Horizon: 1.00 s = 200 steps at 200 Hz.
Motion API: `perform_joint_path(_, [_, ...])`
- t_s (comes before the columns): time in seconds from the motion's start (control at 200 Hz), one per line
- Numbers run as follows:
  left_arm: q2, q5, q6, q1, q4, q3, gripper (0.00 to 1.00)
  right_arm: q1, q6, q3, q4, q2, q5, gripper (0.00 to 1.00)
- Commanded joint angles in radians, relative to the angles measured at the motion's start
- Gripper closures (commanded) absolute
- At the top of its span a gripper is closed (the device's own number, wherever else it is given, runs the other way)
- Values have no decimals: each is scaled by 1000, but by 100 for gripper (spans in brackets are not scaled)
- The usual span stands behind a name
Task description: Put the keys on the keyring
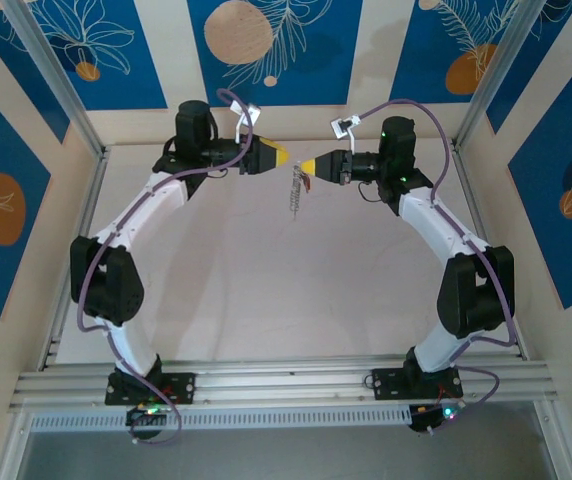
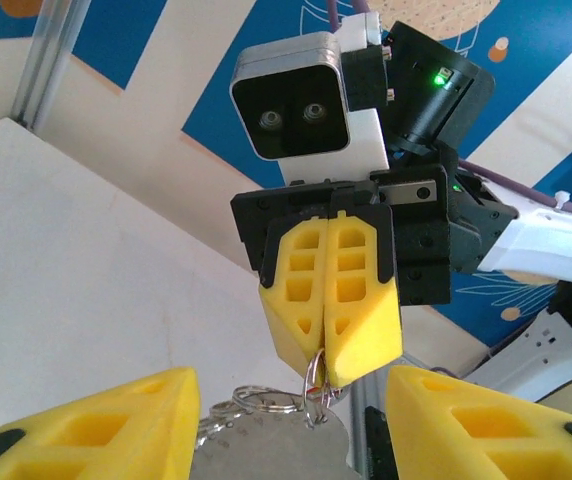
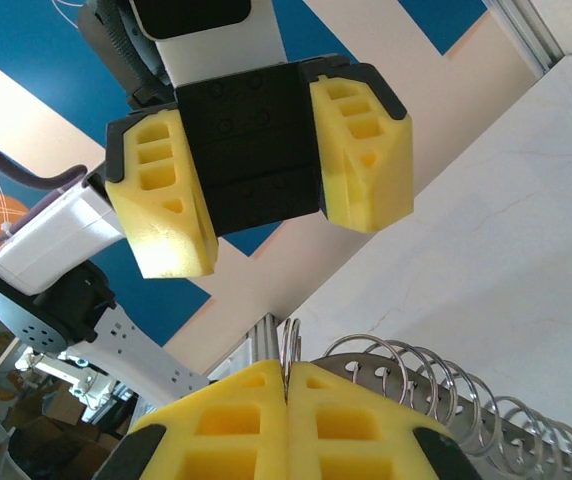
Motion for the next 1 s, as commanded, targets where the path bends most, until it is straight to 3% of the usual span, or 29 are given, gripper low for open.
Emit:
perform_joint_path(0.0, [26, 62, -100, 8, 123, 33, 50, 6, 0, 34, 10, 2, -31, 100])
perform_joint_path(0.145, [43, 82, -180, 5, 214, 22, 51, 7, 3, 34, 16, 4, -28, 100])
perform_joint_path(0.455, [48, 94, -194, -21, 232, -3, 53, 11, 14, 34, 26, 3, -19, 100])
perform_joint_path(0.995, [34, 69, -41, -37, 47, -3, 54, 16, 18, 37, 24, -5, -8, 100])
